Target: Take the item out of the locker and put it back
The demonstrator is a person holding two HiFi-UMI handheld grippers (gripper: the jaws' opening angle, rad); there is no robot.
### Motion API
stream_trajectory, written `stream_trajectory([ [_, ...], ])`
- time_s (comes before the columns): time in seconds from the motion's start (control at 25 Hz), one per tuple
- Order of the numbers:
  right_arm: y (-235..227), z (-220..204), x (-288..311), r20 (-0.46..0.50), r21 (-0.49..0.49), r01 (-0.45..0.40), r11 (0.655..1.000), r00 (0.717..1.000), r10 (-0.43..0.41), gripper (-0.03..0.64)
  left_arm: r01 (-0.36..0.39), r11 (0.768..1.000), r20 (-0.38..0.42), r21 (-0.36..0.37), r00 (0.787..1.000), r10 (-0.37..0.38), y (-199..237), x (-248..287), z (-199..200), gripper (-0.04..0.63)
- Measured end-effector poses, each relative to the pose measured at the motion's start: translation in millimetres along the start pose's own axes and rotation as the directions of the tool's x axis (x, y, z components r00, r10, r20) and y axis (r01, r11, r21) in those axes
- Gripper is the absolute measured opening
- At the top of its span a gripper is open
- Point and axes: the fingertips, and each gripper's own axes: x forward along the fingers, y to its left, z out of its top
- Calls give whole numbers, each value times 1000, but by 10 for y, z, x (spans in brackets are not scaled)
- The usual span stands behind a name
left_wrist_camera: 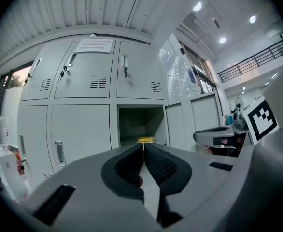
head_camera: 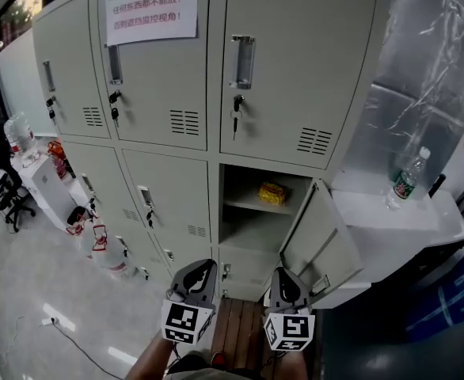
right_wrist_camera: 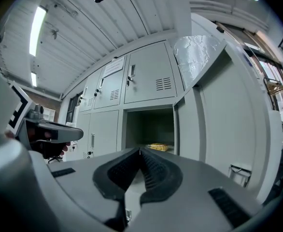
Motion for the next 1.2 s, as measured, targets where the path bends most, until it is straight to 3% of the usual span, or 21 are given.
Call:
stream_trajectory([
  [0.6,-252,-2,672,11,-11,50,999,999,-50,18,71,997,-17,-5,997,-71,136,760,-76,32],
  [1.2,-609,-179,1617,-41,12,134,991,990,-133,20,111,993,-46,-27,993,-112,301,1394,-246,32],
])
